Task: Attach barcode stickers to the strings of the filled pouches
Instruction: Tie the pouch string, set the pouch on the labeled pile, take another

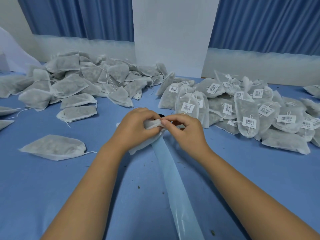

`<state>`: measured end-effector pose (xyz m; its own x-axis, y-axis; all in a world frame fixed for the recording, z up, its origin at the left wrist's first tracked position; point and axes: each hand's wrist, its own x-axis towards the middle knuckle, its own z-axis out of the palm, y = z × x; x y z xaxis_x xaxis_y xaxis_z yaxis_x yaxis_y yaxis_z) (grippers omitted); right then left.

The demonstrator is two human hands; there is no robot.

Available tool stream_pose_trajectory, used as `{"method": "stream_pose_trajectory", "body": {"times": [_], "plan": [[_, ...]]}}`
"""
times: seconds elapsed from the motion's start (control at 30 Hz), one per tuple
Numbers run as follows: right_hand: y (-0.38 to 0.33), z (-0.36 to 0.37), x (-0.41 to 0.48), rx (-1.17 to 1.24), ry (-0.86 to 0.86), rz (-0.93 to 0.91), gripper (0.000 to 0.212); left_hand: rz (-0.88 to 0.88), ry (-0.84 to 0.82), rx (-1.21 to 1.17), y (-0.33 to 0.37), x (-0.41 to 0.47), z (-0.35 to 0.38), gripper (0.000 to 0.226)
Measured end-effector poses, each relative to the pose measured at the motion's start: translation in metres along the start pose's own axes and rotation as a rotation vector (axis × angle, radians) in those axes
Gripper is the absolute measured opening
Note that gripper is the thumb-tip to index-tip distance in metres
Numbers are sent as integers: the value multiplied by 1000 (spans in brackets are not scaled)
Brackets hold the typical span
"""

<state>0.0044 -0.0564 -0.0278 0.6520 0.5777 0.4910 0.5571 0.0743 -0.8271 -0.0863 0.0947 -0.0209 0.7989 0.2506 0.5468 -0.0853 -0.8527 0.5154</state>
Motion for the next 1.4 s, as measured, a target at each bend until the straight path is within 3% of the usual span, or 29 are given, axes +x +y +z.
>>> {"method": "stream_pose_trajectory", "body": {"times": [0.17, 0.27, 0.37, 0.47, 0.57, 0.87, 1.03, 1.2, 1.4], "plan": [[-1, -7, 7, 276, 122, 232, 11, -45, -24, 34, -6, 1, -4, 36], [0, -8, 9, 302, 116, 303, 14, -44, -35, 48, -7, 0, -4, 44], [0, -7, 5, 78, 46, 138, 37, -55, -60, 40, -7, 0, -4, 47], [1, -9, 2, -90, -140, -83, 53, -60, -76, 31, -8, 0, -3, 47], [5, -7, 4, -44, -236, -14, 47, -40, -66, 17, -9, 1, -3, 40], [10, -19, 11, -39, -254, 203, 5, -4, -60, -41, -13, 0, -6, 31], [4, -26, 12, -6, -355, 239, 13, -67, -80, -10, -10, -1, -8, 20], [-1, -25, 12, 115, -386, 248, 24, -66, -179, -157, 6, -3, -5, 14], [-1, -30, 16, 126, -248, 253, 24, -175, -145, -226, 7, -2, -6, 7]]}}
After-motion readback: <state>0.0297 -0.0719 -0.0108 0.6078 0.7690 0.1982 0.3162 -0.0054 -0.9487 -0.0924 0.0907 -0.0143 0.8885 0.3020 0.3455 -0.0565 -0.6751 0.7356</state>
